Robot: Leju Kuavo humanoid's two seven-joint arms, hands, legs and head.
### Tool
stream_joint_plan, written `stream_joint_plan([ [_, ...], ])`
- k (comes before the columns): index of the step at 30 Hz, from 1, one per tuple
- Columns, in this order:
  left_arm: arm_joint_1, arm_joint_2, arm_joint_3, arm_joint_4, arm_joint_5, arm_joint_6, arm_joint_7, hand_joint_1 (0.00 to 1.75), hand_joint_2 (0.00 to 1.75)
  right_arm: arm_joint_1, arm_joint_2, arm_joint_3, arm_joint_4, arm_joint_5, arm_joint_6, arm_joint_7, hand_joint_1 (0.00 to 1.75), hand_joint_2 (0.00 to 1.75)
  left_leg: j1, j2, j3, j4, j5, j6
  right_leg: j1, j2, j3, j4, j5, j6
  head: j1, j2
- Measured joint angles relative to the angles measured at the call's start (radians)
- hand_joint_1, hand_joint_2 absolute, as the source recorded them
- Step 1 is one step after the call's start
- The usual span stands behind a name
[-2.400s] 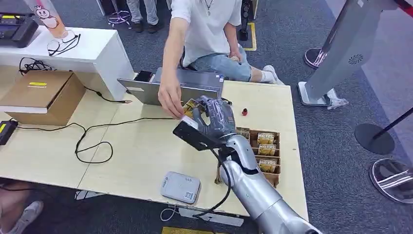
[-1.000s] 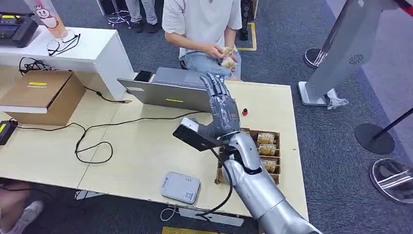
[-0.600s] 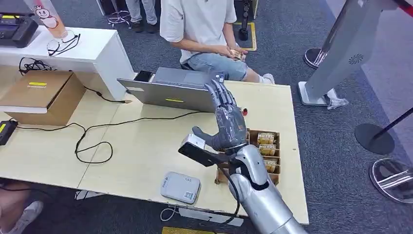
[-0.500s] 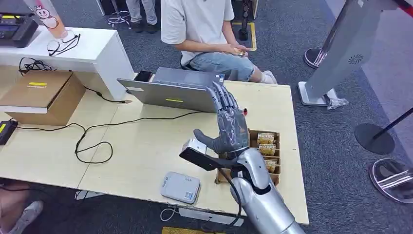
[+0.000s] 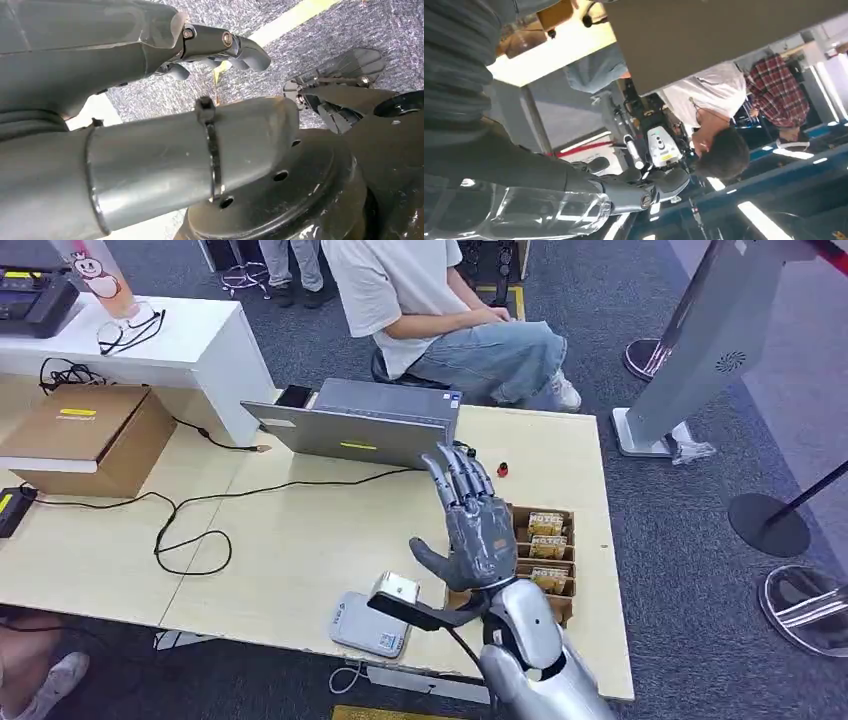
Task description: Pass the card to the sensor for recognition and then transmit it.
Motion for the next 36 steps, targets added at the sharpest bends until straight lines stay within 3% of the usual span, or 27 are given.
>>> stream_joint_plan([
  [15, 0.016, -0.032, 0.056, -0.060, -0.031, -0.031, 0.001, 0.00, 0.00, 0.050, -0.035, 0.029, -0.029, 0.106, 0.092, 0.061, 0.00, 1.75, 0.000, 0.000, 0.000, 0.000, 0.000, 0.000, 0.000, 0.000, 0.000, 0.000, 0.000, 0.000, 0.000, 0.000],
  [36, 0.052, -0.110, 0.150, -0.225, -0.080, -0.134, 0.008, 0.00, 0.00, 0.079, -0.060, 0.032, -0.053, 0.206, 0.241, 0.186, 0.00, 1.75, 0.000, 0.000, 0.000, 0.000, 0.000, 0.000, 0.000, 0.000, 0.000, 0.000, 0.000, 0.000, 0.000, 0.000],
])
